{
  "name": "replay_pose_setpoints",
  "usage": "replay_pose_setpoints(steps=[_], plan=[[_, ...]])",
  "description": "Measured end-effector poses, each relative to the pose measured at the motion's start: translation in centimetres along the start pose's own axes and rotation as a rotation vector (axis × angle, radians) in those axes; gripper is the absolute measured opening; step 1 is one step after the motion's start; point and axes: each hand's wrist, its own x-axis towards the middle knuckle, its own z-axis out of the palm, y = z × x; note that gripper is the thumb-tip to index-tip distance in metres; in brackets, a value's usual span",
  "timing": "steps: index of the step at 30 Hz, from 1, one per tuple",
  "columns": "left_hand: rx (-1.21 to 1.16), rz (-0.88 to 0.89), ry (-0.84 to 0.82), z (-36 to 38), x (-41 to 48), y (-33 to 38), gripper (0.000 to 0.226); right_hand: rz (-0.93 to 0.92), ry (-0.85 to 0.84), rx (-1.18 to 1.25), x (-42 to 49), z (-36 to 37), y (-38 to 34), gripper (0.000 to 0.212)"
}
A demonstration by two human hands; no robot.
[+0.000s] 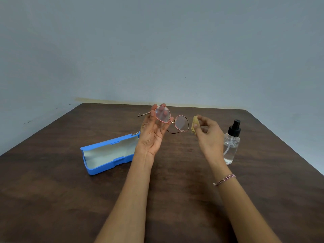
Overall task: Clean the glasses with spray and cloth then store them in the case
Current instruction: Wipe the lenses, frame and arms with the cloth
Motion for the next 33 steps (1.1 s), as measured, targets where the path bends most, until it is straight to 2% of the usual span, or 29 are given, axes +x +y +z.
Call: replay_pose_setpoints(steps=[2, 5, 7, 15, 21, 27, 30, 33], plan=[[-0.018, 0.004, -0.010, 0.0, 0.0, 0.0, 0.053, 0.046, -0.050, 0.030, -0.2, 0.3, 0.2, 0.022], [-0.027, -0.002, -0.011, 0.0, 0.0, 0.0, 0.053, 0.231, -0.143, 0.360, -0.6, 0.8, -0.2, 0.018], [-0.037, -0.015, -0.012, 0.0, -0.1, -0.1, 0.054, 0.254, -0.143, 0.438, -0.6, 0.9, -0.3, 0.019], [-0.020, -0.057, -0.018, -0.3, -0.3, -0.2, 0.055, 0.179, -0.088, 0.449, -0.7, 0.8, -0.5, 0.017], [0.161, -0.142, -0.039, -0.7, -0.5, -0.1, 0.079, 0.096, -0.042, 0.361, -0.1, 0.9, 0.2, 0.020], [0.215, -0.208, -0.128, -0.9, -0.7, 0.0, 0.078, 0.064, -0.038, 0.322, 0.2, 0.8, 0.4, 0.021], [0.208, -0.225, -0.094, -1.3, -0.7, 0.1, 0.078, 0.047, -0.019, 0.306, 0.4, 0.7, 0.4, 0.023], [0.208, -0.251, -0.121, -1.4, -0.8, 0.3, 0.067, 0.039, -0.012, 0.294, 0.5, 0.5, 0.4, 0.023]])
